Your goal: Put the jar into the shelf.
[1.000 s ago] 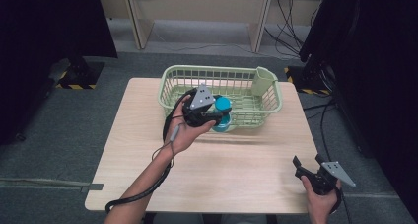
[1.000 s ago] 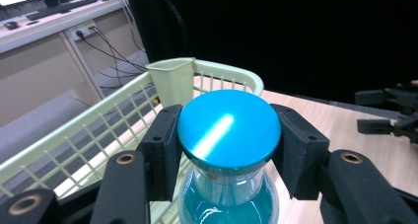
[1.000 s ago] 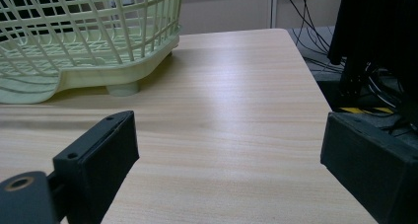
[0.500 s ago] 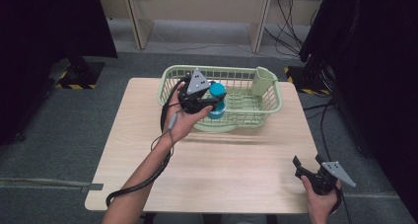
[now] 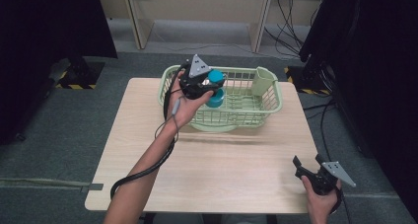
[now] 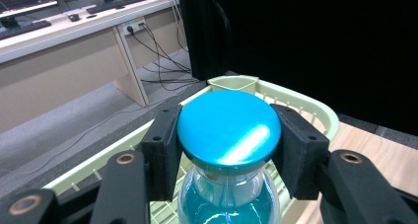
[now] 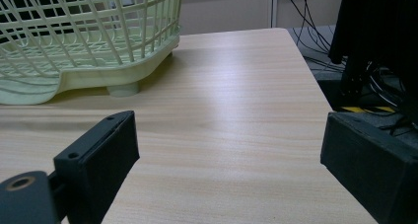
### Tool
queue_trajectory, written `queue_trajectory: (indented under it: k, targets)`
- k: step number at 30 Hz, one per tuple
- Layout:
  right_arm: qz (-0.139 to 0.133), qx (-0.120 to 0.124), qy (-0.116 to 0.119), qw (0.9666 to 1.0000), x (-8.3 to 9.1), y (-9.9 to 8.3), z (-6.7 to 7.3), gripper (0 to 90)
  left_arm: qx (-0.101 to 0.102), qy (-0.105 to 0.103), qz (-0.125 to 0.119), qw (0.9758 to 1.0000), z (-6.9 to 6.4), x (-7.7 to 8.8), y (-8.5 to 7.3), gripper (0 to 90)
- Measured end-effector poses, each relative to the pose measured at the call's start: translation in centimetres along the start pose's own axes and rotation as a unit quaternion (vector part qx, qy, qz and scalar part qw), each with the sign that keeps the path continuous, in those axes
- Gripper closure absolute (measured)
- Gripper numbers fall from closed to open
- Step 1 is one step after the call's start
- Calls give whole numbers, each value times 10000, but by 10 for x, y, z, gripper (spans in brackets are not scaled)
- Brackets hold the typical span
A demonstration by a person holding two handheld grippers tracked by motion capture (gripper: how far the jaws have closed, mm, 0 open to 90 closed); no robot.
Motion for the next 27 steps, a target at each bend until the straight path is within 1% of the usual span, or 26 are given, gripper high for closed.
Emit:
queue_trajectory:
  k: [7,12,15,18,21,22,23,27]
  targets:
    - [0,3,0,10000,0,0,0,77,128,79,148,9998,13,-17,-1,487]
    - [-3,-14,5,10000,0,0,0,77,191,153,394,9989,23,-33,-3,487]
    - [-4,-20,8,10000,0,0,0,77,279,184,553,9979,30,-43,-4,487]
    - [-5,-39,11,10000,0,0,0,77,382,200,767,9961,37,-54,-5,486]
    - [-4,-30,13,10000,0,0,0,77,459,220,1016,9935,44,-65,-7,487]
    - [-3,-33,16,10000,0,0,0,77,478,232,1051,9930,45,-68,-7,486]
    - [-9,-37,16,10000,0,0,0,77,492,258,1144,9919,47,-72,-8,487]
    - [-10,-38,25,10000,0,0,-1,78,538,313,1353,9889,52,-83,-11,486]
Point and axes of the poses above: each handheld gripper's, and its own axes: x roughly backward along the jaws, y roughly out of its top, z roughly to its left, the point moved 1 cm from there along -x, roughly forward along the jaws, and after that the axes turned 10 degrees about x, right-handed, at the moved point
